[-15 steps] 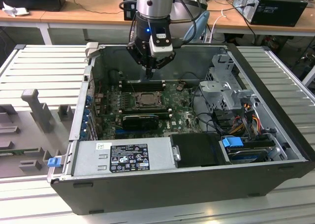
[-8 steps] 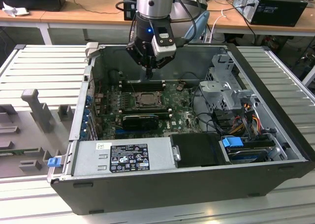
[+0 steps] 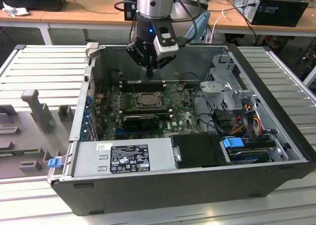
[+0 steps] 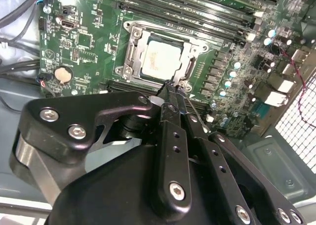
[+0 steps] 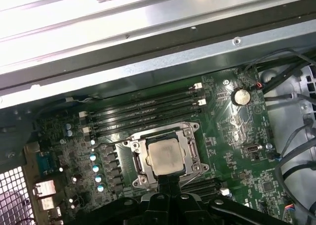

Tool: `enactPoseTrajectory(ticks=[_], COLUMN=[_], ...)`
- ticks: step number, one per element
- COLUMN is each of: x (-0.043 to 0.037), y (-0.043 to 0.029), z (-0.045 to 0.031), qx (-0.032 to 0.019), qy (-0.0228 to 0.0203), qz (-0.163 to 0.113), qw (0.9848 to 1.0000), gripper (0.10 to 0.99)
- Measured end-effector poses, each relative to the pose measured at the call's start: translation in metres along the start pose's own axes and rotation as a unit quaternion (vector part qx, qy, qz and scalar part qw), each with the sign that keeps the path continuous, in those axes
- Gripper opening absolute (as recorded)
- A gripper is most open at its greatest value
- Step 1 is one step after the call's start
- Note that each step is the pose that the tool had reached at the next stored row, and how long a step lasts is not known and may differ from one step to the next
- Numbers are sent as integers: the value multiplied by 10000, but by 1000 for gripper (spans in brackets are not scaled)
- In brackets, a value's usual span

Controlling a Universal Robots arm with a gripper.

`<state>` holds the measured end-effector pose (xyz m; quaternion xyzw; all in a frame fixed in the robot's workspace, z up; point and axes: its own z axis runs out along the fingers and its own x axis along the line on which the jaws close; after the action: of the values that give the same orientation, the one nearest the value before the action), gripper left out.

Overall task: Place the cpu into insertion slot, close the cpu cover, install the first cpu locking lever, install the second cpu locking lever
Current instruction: 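Install the first cpu locking lever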

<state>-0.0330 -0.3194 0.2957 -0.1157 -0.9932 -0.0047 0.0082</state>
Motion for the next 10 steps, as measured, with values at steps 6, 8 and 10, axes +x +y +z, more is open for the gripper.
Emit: enactPoseTrajectory(ticks=[6,8,10], x=[0,0,0], y=[0,0,0], z=[0,0,0], qx=[8,10,10], qy=[3,4,6], qz=[-449,-573,-709], qw=[9990,9984,9975], gripper=[106,106,106])
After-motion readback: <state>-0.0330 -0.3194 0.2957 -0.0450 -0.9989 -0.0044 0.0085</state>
